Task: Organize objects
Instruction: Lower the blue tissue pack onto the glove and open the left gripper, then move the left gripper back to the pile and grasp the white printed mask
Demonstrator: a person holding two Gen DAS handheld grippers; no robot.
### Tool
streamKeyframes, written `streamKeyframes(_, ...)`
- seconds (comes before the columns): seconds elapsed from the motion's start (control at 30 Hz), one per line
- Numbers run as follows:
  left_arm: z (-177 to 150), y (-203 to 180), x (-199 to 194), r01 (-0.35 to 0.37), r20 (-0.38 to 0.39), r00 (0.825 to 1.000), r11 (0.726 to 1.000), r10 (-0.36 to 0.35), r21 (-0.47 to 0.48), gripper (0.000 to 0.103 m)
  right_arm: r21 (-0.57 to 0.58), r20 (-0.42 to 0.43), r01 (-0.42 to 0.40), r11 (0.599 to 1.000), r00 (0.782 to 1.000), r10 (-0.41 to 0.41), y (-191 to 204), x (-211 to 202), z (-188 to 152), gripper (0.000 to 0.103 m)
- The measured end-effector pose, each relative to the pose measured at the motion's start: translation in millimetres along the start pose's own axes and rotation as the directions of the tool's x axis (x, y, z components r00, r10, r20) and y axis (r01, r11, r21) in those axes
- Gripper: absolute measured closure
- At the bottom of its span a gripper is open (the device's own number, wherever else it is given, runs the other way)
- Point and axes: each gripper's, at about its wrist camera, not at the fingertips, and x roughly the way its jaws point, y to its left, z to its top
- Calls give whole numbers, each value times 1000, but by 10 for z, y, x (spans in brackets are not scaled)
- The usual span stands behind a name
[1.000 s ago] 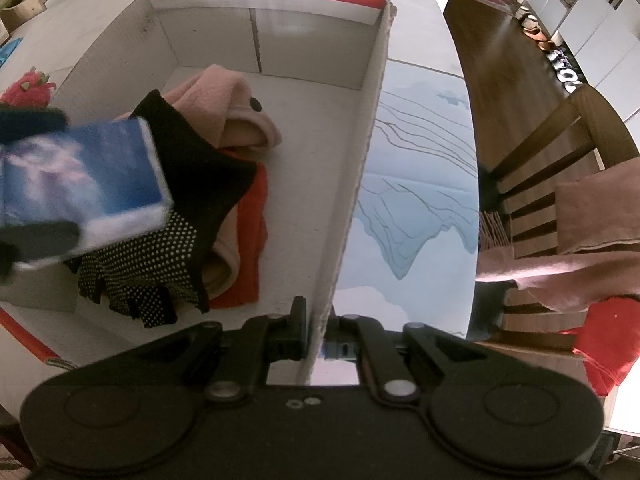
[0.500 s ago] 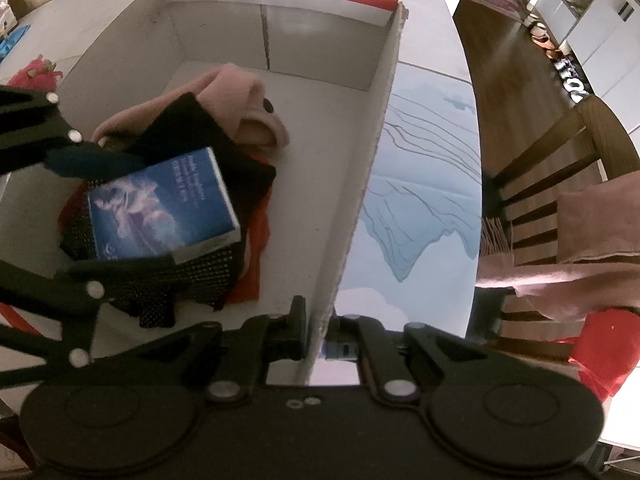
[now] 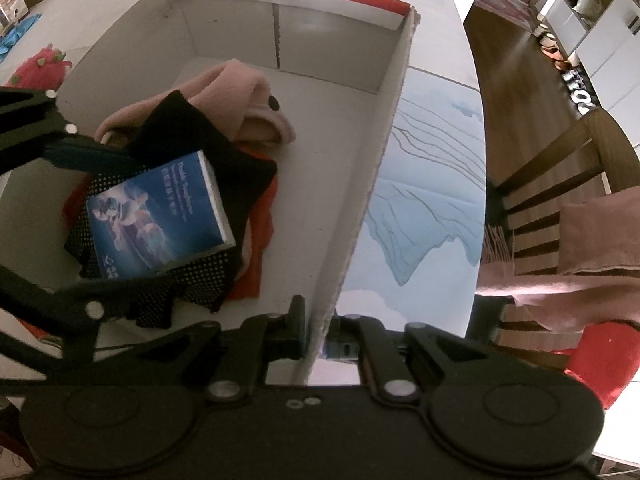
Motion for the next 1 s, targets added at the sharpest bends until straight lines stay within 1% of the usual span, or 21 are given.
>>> streamKeyframes(0.27, -88, 104, -321, -6, 53, 999, 998, 9, -63, 35, 7, 0, -3, 1000, 1000, 3, -7, 2, 1, 96)
streamKeyframes(0.33, -120, 147, -379, -41, 40, 998, 995, 45, -87, 35, 7, 0, -2, 1000, 1000, 2, -5, 3, 0, 96)
streamKeyframes(0.53, -321, 300, -753, -42, 88, 994, 985, 58, -164, 35, 20, 0, -6, 1000, 1000, 6, -18, 2, -2, 96)
streamKeyframes(0.6, -423, 387, -904, -45, 100, 993, 979, 65, -199, 35, 21, -2, -4, 1000, 1000, 4, -19, 6, 1, 96)
streamKeyframes(0.7, -614, 554, -1105, -78, 103, 989, 967, 105, -241, 35, 29, -8, -2, 1000, 1000, 2, -24, 17, 12, 97)
streamKeyframes(0.73, -677, 619, -1158, -87, 100, 988, 962, 116, -259, 32, 31, -9, 0, 1000, 1000, 0, -23, 20, 12, 97)
streamKeyframes(0.8, -824, 753, -1267, -108, 98, 985, 949, 143, -295, 32, 39, -12, 1, 999, 1000, 0, -28, 29, 11, 97)
streamKeyframes(0.9, -1018, 936, -1389, -156, 78, 978, 931, 192, -331, 31, 53, -13, -3, 999, 1000, 3, -41, 34, 4, 97)
streamKeyframes(1.0, -1230, 1126, -1463, -196, 47, 972, 905, 230, -377, 29, 60, -15, -2, 998, 1000, 3, -45, 37, -2, 97)
